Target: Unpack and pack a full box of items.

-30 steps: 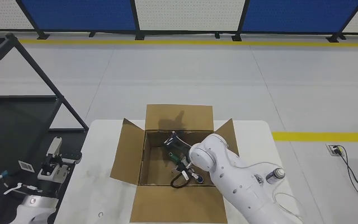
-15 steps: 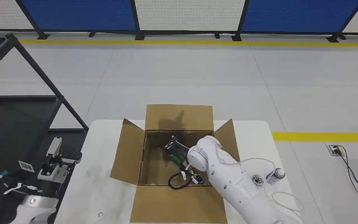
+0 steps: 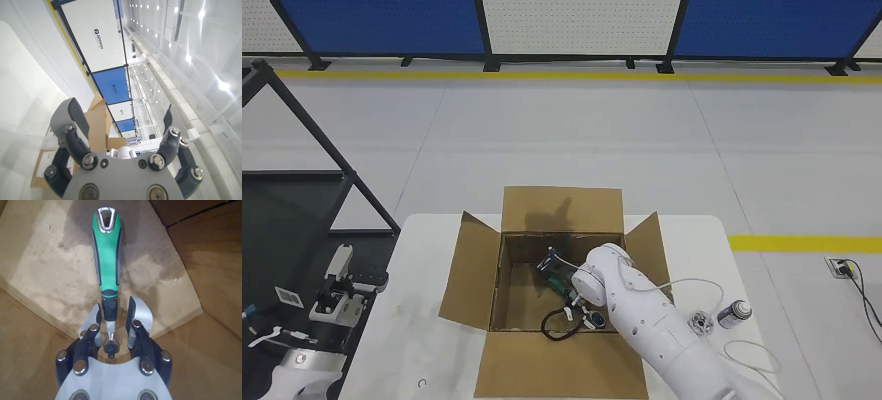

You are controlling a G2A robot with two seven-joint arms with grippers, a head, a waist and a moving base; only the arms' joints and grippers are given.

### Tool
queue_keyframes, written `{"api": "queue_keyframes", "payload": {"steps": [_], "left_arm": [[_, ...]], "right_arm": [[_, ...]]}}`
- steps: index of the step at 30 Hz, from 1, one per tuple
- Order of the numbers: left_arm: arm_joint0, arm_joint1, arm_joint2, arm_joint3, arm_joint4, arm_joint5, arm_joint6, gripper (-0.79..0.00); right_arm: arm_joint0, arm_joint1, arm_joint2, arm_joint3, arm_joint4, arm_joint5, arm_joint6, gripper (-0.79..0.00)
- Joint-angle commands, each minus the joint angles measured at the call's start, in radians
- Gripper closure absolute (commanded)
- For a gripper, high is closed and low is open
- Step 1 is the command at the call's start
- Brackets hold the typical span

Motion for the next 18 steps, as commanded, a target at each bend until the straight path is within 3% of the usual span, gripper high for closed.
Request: {"api": "queue_keyframes", "payload": {"steps": [1,9,11,15,18], "left_arm": [[0.000,0.000,0.000,0.000,0.000,0.000,0.000,-0.785],[0.000,0.000,0.000,0.000,0.000,0.000,0.000,-0.785],[0.000,0.000,0.000,0.000,0.000,0.000,0.000,-0.785],[0.000,0.000,0.000,0.000,0.000,0.000,0.000,-0.785],[0.000,0.000,0.000,0.000,0.000,0.000,0.000,-0.785]], "right_arm": [[0.003,-0.005,-0.004,0.012,0.000,-0.003,0.001,-0.308],[0.017,-0.027,-0.022,0.059,-0.003,-0.011,-0.002,-0.280],[0.021,-0.033,-0.027,0.070,-0.004,-0.011,-0.004,-0.231],[0.031,-0.043,-0.032,0.094,-0.004,-0.011,-0.010,0.000],[0.039,-0.049,-0.032,0.109,-0.005,-0.008,-0.017,0.000]]}}
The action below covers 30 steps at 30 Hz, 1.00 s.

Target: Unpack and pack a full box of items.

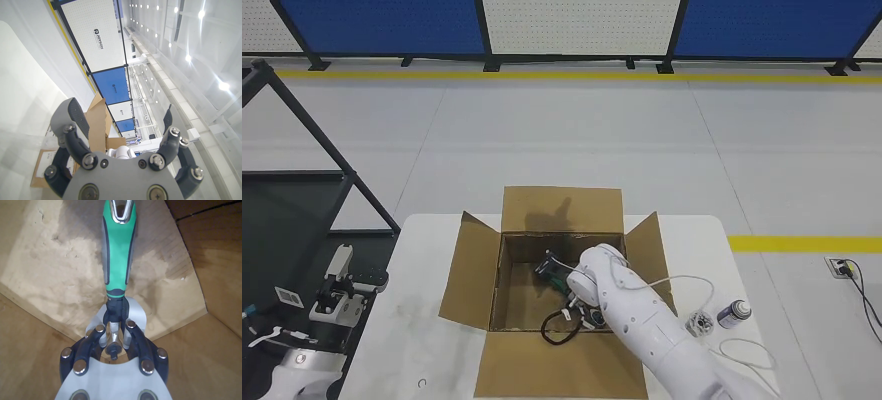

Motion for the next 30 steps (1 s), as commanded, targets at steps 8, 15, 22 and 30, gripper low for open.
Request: {"api": "queue_keyframes", "payload": {"steps": [8,15,22,30], "left_arm": [[0.000,0.000,0.000,0.000,0.000,0.000,0.000,-0.785],[0.000,0.000,0.000,0.000,0.000,0.000,0.000,-0.785],[0.000,0.000,0.000,0.000,0.000,0.000,0.000,-0.785],[0.000,0.000,0.000,0.000,0.000,0.000,0.000,-0.785]], "right_arm": [[0.026,0.006,0.031,-0.014,0.002,-0.002,-0.030,0.000],[-0.023,0.068,0.113,-0.193,-0.019,-0.056,-0.024,0.000],[-0.270,0.184,0.320,-0.718,-0.074,-0.151,0.041,0.000],[-0.559,0.254,0.520,-1.276,-0.042,-0.233,0.118,0.000]]}}
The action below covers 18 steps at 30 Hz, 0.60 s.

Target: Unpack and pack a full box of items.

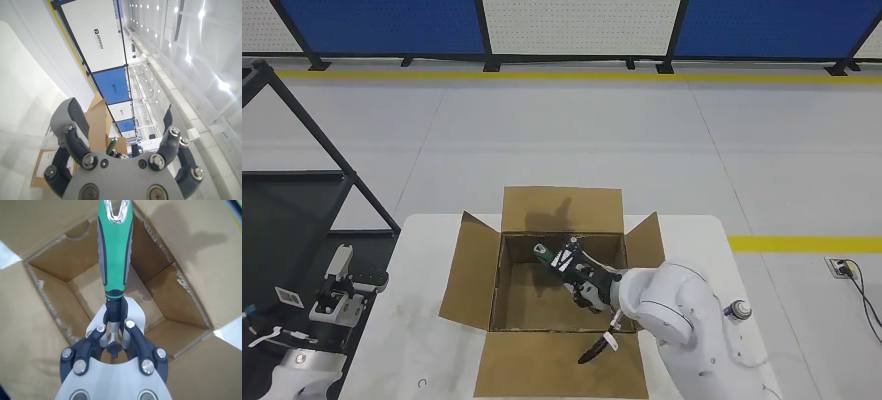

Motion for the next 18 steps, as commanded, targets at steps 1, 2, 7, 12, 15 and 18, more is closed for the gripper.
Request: {"api": "queue_keyframes", "payload": {"steps": [1,2,7,12,15,18], "left_arm": [[0.000,0.000,0.000,0.000,0.000,0.000,0.000,-0.785],[0.000,0.000,0.000,0.000,0.000,0.000,0.000,-0.785],[0.000,0.000,0.000,0.000,0.000,0.000,0.000,-0.785],[0.000,0.000,0.000,0.000,0.000,0.000,0.000,-0.785],[0.000,0.000,0.000,0.000,0.000,0.000,0.000,-0.785],[0.000,0.000,0.000,0.000,0.000,0.000,0.000,-0.785]], "right_arm": [[-0.038,0.008,0.029,-0.102,0.022,-0.004,0.003,0.000],[-0.051,0.011,0.042,-0.138,0.033,-0.001,0.002,0.000],[-0.111,0.023,0.108,-0.312,0.073,0.061,-0.024,0.000],[-0.209,0.038,0.200,-0.517,0.081,0.137,-0.032,0.000],[-0.287,0.047,0.280,-0.611,0.092,0.169,-0.030,0.000],[-0.332,0.055,0.362,-0.611,0.111,0.181,-0.068,0.000]]}}
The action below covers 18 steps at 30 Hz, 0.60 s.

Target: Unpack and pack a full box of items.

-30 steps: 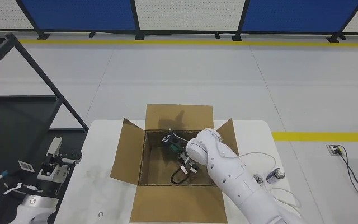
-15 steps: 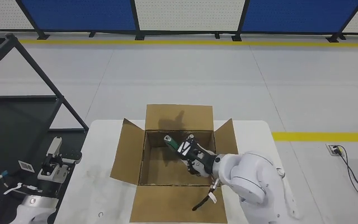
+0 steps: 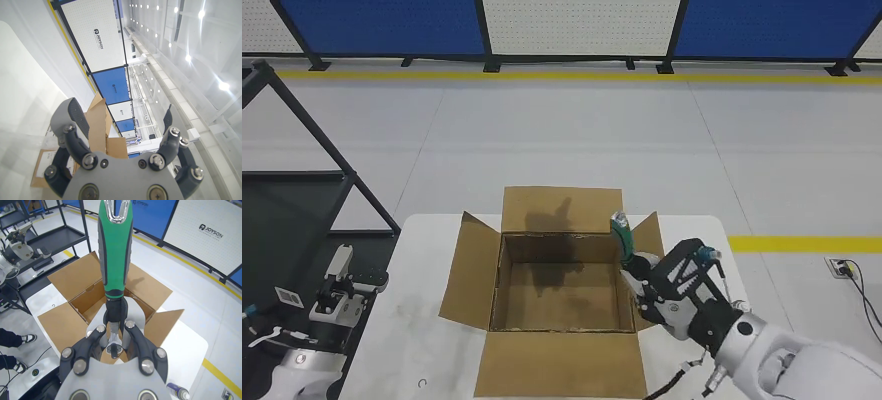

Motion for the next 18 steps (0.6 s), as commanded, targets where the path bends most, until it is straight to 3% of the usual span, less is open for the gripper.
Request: {"api": "queue_keyframes", "payload": {"steps": [1,13,18], "left_arm": [[0.000,0.000,0.000,0.000,0.000,0.000,0.000,-0.785],[0.000,0.000,0.000,0.000,0.000,0.000,0.000,-0.785],[0.000,0.000,0.000,0.000,0.000,0.000,0.000,-0.785]], "right_arm": [[-0.030,0.005,0.059,0.004,0.012,0.009,-0.023,0.000],[-0.353,0.020,0.418,0.004,0.222,0.117,-0.193,0.000],[-0.484,0.018,0.506,0.004,0.331,0.193,-0.230,0.000]]}}
